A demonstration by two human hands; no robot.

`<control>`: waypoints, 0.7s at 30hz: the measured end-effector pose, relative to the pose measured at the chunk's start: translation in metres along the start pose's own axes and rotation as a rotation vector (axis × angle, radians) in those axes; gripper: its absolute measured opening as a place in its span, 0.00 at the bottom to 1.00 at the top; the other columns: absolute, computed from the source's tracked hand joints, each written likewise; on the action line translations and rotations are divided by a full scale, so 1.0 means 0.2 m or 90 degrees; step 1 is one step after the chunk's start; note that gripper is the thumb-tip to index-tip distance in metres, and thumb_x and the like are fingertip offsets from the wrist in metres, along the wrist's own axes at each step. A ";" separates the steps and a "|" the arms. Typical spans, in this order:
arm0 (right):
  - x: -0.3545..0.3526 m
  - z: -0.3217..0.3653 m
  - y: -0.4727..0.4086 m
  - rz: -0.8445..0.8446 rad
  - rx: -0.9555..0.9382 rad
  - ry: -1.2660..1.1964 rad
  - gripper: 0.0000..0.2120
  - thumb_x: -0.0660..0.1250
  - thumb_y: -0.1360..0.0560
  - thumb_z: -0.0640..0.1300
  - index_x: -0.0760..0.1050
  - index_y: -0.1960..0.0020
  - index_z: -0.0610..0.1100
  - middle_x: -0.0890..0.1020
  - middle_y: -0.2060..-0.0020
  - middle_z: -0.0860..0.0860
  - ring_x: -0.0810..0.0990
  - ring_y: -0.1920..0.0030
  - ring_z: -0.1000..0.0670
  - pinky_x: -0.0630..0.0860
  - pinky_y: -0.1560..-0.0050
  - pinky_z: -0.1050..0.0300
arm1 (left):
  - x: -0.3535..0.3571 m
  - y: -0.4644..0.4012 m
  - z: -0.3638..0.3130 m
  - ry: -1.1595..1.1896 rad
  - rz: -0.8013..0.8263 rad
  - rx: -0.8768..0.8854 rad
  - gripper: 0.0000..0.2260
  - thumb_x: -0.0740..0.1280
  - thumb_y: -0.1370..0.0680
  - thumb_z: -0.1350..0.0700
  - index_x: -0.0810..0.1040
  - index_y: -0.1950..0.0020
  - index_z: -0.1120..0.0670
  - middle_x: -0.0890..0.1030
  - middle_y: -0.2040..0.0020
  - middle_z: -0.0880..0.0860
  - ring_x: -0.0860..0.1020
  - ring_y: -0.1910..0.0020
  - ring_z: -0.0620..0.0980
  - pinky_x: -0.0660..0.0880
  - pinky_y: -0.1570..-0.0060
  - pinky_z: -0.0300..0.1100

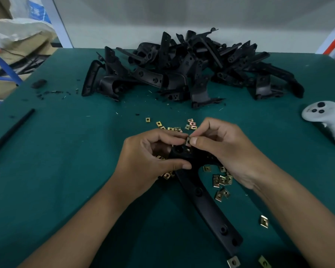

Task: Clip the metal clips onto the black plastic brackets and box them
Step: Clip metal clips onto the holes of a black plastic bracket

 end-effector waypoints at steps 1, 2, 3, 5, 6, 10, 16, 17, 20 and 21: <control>0.00 0.00 0.00 -0.003 -0.003 -0.006 0.07 0.71 0.23 0.37 0.80 0.59 0.46 0.84 0.65 0.53 0.80 0.63 0.58 0.76 0.60 0.68 | 0.00 0.00 0.00 0.004 0.001 -0.003 0.17 0.84 0.40 0.50 0.85 0.54 0.45 0.86 0.45 0.48 0.85 0.46 0.51 0.82 0.45 0.47; 0.00 0.00 0.00 -0.005 -0.006 -0.010 0.07 0.71 0.23 0.37 0.80 0.58 0.46 0.84 0.65 0.54 0.80 0.63 0.59 0.76 0.60 0.68 | 0.00 0.00 0.00 0.004 0.001 -0.002 0.17 0.84 0.40 0.50 0.85 0.54 0.45 0.86 0.45 0.48 0.85 0.46 0.52 0.82 0.45 0.49; 0.00 0.00 0.00 -0.005 -0.009 -0.008 0.07 0.71 0.23 0.37 0.80 0.58 0.45 0.84 0.65 0.54 0.79 0.63 0.58 0.75 0.60 0.68 | 0.00 0.00 0.00 0.000 0.001 0.002 0.17 0.83 0.40 0.50 0.85 0.54 0.46 0.86 0.45 0.48 0.85 0.46 0.52 0.82 0.45 0.49; 0.00 0.00 0.00 0.001 -0.012 0.009 0.07 0.71 0.23 0.37 0.80 0.58 0.45 0.84 0.64 0.52 0.79 0.63 0.58 0.75 0.60 0.67 | 0.00 0.00 -0.01 -0.013 -0.002 0.015 0.17 0.83 0.40 0.50 0.85 0.54 0.46 0.86 0.46 0.48 0.84 0.46 0.50 0.81 0.47 0.44; 0.00 0.00 0.00 0.003 -0.013 0.014 0.07 0.71 0.23 0.36 0.80 0.58 0.45 0.85 0.63 0.51 0.79 0.63 0.58 0.75 0.60 0.67 | 0.00 0.00 -0.02 -0.019 -0.003 0.019 0.17 0.83 0.40 0.51 0.85 0.54 0.46 0.86 0.46 0.48 0.84 0.46 0.49 0.81 0.48 0.42; 0.00 0.00 0.00 0.001 -0.026 0.034 0.06 0.72 0.23 0.36 0.80 0.58 0.45 0.84 0.59 0.42 0.80 0.61 0.54 0.75 0.58 0.64 | 0.01 0.00 -0.01 -0.030 -0.002 0.025 0.17 0.83 0.40 0.56 0.84 0.54 0.49 0.87 0.47 0.48 0.84 0.45 0.47 0.78 0.50 0.35; 0.03 -0.01 -0.01 0.066 -0.016 0.040 0.06 0.72 0.23 0.38 0.80 0.59 0.45 0.86 0.62 0.51 0.80 0.61 0.57 0.76 0.59 0.66 | 0.00 0.01 -0.02 -0.017 -0.006 0.020 0.17 0.84 0.41 0.54 0.86 0.55 0.48 0.87 0.50 0.49 0.85 0.50 0.50 0.80 0.50 0.38; 0.03 -0.01 0.00 0.068 -0.021 0.044 0.07 0.72 0.24 0.38 0.81 0.59 0.45 0.86 0.62 0.50 0.80 0.61 0.55 0.76 0.58 0.64 | -0.01 0.01 -0.01 -0.010 -0.009 0.009 0.17 0.84 0.41 0.55 0.86 0.55 0.48 0.87 0.51 0.49 0.85 0.51 0.50 0.81 0.49 0.39; 0.03 -0.01 0.00 0.065 -0.026 0.057 0.08 0.71 0.22 0.42 0.80 0.60 0.45 0.86 0.59 0.46 0.80 0.58 0.52 0.75 0.53 0.57 | -0.02 0.00 0.02 0.001 -0.016 -0.010 0.17 0.86 0.40 0.55 0.85 0.55 0.45 0.87 0.53 0.50 0.86 0.54 0.49 0.82 0.51 0.40; 0.03 -0.01 -0.01 0.070 -0.021 0.056 0.10 0.70 0.21 0.45 0.80 0.60 0.44 0.86 0.57 0.46 0.81 0.57 0.53 0.75 0.51 0.55 | -0.02 0.01 0.02 -0.001 -0.016 -0.012 0.17 0.84 0.40 0.54 0.85 0.56 0.45 0.87 0.53 0.50 0.86 0.54 0.49 0.82 0.52 0.40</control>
Point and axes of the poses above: each hand's wrist, its own y-axis away from the middle knuckle, its own x-axis out of the palm, z = x × y, the point moved 10 cm from there along -y, towards the middle knuckle
